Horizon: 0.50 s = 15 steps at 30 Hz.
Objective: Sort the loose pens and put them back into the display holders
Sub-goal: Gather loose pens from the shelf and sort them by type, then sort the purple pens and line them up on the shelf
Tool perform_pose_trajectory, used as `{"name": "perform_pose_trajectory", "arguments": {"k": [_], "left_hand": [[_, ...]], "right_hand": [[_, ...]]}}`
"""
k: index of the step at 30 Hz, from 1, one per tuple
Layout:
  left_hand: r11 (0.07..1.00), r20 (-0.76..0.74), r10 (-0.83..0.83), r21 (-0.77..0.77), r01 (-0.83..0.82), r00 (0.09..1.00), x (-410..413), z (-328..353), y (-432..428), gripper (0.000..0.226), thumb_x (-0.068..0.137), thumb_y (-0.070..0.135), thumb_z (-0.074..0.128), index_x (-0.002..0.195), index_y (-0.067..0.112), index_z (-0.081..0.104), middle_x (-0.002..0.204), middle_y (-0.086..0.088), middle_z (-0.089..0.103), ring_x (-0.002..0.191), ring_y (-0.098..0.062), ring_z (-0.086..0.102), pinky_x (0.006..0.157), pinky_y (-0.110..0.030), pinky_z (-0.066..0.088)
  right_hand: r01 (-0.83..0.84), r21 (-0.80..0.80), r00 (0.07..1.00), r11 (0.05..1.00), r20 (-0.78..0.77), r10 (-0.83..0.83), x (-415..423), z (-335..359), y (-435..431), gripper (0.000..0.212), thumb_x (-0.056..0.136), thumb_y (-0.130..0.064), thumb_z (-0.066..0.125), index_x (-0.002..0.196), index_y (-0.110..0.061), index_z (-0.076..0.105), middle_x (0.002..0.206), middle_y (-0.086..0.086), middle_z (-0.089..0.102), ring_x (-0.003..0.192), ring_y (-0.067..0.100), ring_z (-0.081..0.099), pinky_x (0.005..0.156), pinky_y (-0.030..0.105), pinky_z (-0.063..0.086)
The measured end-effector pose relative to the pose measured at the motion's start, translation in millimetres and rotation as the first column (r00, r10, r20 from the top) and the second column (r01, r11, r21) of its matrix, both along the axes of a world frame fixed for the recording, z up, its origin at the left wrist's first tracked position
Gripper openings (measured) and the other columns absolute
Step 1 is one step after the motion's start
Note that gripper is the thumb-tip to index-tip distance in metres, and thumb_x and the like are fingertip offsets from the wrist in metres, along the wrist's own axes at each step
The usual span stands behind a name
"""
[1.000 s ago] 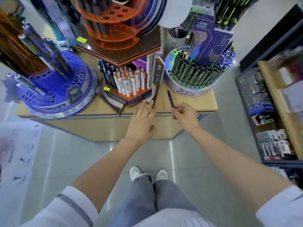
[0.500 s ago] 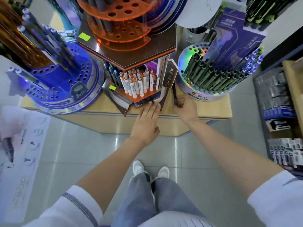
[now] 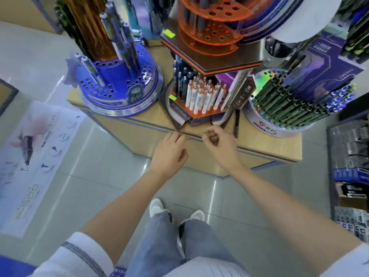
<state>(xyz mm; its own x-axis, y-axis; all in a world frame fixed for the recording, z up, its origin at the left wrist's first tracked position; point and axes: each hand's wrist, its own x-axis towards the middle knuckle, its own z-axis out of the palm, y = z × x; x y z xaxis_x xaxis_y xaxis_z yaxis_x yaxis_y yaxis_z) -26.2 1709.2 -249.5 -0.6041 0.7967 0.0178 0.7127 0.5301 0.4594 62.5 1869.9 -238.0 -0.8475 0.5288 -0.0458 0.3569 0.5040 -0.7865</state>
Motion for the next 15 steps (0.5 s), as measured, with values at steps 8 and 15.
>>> {"name": "perform_pose_trajectory", "arguments": {"k": [8,15], "left_hand": [[0.939,0.122,0.33,-0.141,-0.313,0.936,-68.7,13.9,-162.7,0.032,0.085,0.02,0.052,0.113,0.013,0.064,0.108,-0.01,0.063,0.101,-0.033,0.059,0.084,-0.043,0.049],[0.88,0.007,0.436,-0.214,-0.424,0.9,-175.1,17.9,-333.9,0.037,0.092,0.022,0.053,0.128,0.015,0.055,0.125,-0.007,0.057,0.117,-0.029,0.051,0.091,-0.034,0.038]], "right_hand": [[-0.365,0.021,0.93,0.931,0.065,0.363,-97.1,2.3,-127.6,0.02,0.085,-0.015,0.065,0.105,-0.019,0.066,0.091,-0.004,0.068,0.079,0.013,0.064,0.076,0.038,0.054],[-0.492,0.267,0.867,0.829,0.066,0.494,-253.7,6.3,-278.1,0.029,0.087,-0.017,0.062,0.116,-0.013,0.063,0.115,0.006,0.066,0.11,0.026,0.059,0.092,0.04,0.046]]}}
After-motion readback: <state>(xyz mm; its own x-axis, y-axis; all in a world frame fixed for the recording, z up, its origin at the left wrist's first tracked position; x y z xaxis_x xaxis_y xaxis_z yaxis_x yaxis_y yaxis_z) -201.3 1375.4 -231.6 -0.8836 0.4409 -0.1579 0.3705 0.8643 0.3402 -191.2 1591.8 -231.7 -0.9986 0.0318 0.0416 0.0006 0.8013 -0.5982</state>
